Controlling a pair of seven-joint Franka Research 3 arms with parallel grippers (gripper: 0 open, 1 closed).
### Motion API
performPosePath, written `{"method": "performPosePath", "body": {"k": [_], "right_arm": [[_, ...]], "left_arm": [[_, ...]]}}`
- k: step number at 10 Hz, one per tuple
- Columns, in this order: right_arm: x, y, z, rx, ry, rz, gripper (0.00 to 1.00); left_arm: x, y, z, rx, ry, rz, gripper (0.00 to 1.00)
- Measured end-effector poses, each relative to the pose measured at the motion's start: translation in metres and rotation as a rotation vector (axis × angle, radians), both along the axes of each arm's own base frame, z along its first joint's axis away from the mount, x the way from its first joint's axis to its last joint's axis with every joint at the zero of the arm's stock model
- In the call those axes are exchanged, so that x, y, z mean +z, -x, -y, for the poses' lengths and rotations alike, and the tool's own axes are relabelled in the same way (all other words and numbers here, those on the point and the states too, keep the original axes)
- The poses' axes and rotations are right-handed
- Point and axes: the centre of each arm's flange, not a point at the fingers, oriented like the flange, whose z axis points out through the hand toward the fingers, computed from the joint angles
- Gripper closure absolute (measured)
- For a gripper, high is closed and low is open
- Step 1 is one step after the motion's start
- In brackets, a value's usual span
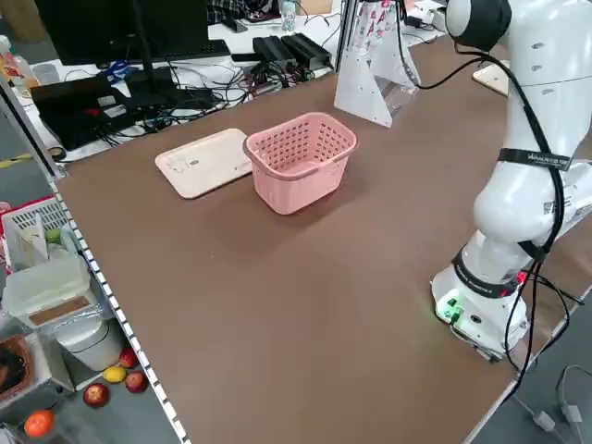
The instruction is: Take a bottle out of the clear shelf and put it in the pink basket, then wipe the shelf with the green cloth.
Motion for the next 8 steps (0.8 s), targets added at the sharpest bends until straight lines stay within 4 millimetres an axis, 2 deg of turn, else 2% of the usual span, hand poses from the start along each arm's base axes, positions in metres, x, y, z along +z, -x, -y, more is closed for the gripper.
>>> {"method": "performPosePath", "body": {"k": [1, 3, 4, 7, 8], "right_arm": [[-0.0004, -0.0019, -0.0006, 0.000, 0.008, 0.005, 0.32], [-0.0022, -0.0032, 0.0004, -0.004, 0.020, 0.010, 0.37], [-0.0039, -0.0033, 0.0011, -0.006, 0.024, 0.011, 0.42], [-0.0074, -0.0032, 0.0024, -0.011, 0.031, 0.012, 0.92], [-0.0075, -0.0026, 0.0028, -0.012, 0.030, 0.010, 0.97]], "left_arm": [[-0.0001, 0.0001, 0.0001, -0.003, -0.016, 0.012, 0.41], [0.0005, 0.0007, 0.0009, -0.002, -0.024, 0.032, 0.55], [0.0002, 0.0006, 0.0006, -0.001, -0.025, 0.035, 0.56], [0.0002, 0.0007, 0.0006, -0.001, -0.024, 0.037, 0.56], [0.0007, 0.0008, 0.0006, 0.000, -0.023, 0.037, 0.56]]}}
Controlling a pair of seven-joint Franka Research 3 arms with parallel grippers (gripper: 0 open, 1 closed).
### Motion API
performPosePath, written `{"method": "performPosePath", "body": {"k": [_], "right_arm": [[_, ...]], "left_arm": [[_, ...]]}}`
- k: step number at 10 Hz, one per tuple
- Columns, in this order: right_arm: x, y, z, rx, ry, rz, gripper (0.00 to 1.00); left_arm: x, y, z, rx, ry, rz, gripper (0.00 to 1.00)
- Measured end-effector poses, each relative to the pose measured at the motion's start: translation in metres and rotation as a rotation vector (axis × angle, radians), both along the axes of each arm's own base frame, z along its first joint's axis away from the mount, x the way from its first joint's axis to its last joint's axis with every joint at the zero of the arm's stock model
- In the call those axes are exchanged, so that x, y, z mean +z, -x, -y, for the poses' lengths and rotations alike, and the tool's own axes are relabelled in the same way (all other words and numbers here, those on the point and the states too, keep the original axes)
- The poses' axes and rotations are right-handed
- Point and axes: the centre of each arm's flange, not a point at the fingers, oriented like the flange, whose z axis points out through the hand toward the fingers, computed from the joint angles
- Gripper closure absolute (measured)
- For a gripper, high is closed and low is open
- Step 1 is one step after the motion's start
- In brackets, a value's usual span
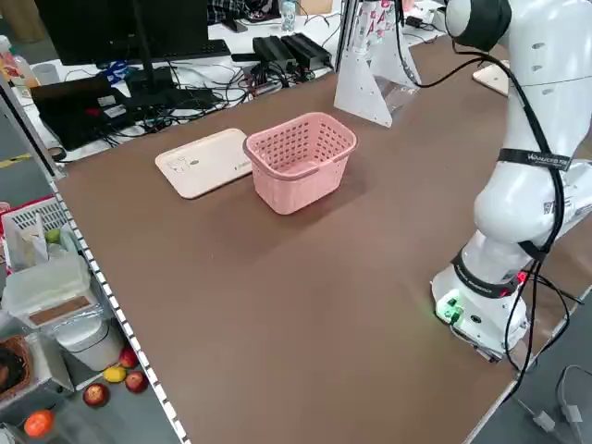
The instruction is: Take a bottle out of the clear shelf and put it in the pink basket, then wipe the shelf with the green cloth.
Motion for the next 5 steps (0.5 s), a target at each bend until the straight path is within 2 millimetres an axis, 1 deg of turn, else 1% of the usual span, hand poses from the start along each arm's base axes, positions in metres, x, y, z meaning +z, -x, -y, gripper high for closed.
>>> {"method": "performPosePath", "body": {"k": [2, 3, 4, 5], "right_arm": [[0.000, 0.001, -0.003, -0.011, -0.017, -0.026, 0.97], [0.001, 0.001, -0.012, -0.011, -0.059, -0.061, 0.97], [0.004, -0.001, -0.026, -0.001, -0.119, -0.088, 0.97], [0.007, -0.007, -0.044, -0.009, -0.186, -0.113, 0.97]], "left_arm": [[0.003, 0.001, 0.000, 0.003, -0.001, -0.008, 0.56], [0.008, 0.003, 0.000, 0.011, -0.006, -0.026, 0.56], [0.018, 0.005, -0.002, 0.024, -0.010, -0.046, 0.56], [0.031, 0.007, -0.005, 0.036, -0.014, -0.058, 0.56]]}}
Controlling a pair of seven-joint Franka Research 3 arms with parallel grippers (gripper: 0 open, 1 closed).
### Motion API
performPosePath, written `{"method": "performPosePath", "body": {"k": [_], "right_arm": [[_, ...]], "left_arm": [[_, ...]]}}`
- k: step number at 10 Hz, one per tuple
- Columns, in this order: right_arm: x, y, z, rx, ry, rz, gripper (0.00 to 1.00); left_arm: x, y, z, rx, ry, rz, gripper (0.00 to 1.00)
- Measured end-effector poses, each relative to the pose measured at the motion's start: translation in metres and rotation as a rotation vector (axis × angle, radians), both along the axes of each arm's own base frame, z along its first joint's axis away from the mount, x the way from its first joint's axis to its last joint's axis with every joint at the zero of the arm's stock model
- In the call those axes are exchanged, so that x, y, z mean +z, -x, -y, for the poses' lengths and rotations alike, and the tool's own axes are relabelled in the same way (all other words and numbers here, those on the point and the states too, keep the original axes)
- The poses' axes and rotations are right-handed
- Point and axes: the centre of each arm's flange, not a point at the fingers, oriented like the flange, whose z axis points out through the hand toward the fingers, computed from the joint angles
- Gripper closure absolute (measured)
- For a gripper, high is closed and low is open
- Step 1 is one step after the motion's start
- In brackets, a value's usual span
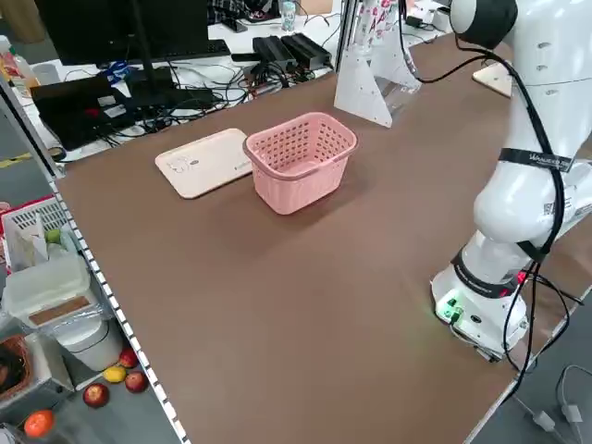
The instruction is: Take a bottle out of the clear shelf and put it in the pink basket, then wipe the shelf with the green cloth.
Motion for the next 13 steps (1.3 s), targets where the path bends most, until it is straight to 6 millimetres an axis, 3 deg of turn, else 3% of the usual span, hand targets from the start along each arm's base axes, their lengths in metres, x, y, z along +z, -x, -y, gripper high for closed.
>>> {"method": "performPosePath", "body": {"k": [2, 4, 7, 11, 13], "right_arm": [[0.008, -0.012, -0.035, -0.029, -0.134, -0.055, 0.97], [0.020, -0.024, -0.064, -0.055, -0.235, -0.115, 0.97], [0.058, -0.051, -0.113, -0.040, -0.326, -0.159, 0.97], [0.162, -0.096, -0.194, 0.037, -0.255, -0.152, 0.97], [0.192, -0.111, -0.242, 0.130, -0.247, -0.085, 0.97]], "left_arm": [[0.029, 0.006, -0.005, 0.026, 0.017, 0.007, 0.56], [0.045, 0.009, -0.009, 0.033, 0.023, 0.024, 0.56], [0.063, 0.015, -0.025, 0.047, -0.042, -0.009, 0.56], [0.086, 0.020, -0.099, 0.132, -0.190, -0.174, 0.56], [0.094, 0.023, -0.146, 0.175, -0.245, -0.257, 0.56]]}}
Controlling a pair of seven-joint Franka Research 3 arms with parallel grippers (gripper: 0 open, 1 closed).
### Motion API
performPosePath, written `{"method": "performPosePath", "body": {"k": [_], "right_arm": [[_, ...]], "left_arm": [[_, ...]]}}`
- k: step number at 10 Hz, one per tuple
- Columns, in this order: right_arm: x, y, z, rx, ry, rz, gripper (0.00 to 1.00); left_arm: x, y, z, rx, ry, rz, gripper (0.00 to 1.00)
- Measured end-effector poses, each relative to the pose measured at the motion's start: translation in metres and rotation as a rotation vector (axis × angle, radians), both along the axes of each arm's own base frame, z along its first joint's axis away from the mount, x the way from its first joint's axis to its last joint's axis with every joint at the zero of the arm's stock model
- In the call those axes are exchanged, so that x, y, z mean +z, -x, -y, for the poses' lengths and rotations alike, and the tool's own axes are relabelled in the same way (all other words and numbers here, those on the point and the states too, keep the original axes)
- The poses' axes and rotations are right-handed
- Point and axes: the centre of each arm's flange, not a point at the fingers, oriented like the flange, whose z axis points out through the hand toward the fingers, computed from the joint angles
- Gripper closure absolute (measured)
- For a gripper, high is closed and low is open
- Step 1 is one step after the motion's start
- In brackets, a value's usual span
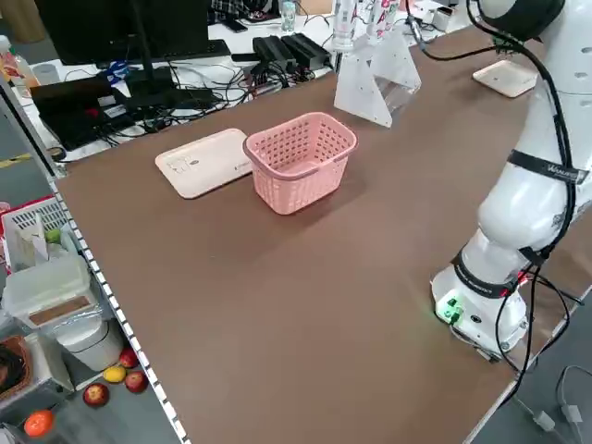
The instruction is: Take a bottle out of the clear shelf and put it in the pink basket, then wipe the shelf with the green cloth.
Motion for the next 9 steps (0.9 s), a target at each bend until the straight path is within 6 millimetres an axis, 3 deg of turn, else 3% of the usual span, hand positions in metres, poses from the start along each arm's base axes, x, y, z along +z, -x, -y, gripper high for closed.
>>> {"method": "performPosePath", "body": {"k": [2, 3, 5, 7, 9], "right_arm": [[0.016, -0.012, -0.047, 0.093, -0.006, 0.100, 0.97], [0.022, -0.016, -0.059, 0.108, 0.001, 0.132, 0.97], [0.027, -0.020, -0.057, 0.098, 0.024, 0.162, 0.97], [0.030, -0.026, -0.048, 0.092, 0.090, 0.207, 0.97], [0.053, -0.038, -0.039, 0.117, 0.202, 0.298, 0.97]], "left_arm": [[0.001, 0.006, -0.047, -0.024, -0.053, -0.099, 0.56], [0.003, 0.011, -0.070, -0.050, -0.059, -0.119, 0.56], [-0.001, 0.033, -0.112, -0.117, -0.074, -0.154, 0.56], [-0.015, 0.057, -0.136, -0.188, -0.083, -0.191, 0.56], [-0.037, 0.068, -0.158, -0.271, -0.031, -0.208, 0.56]]}}
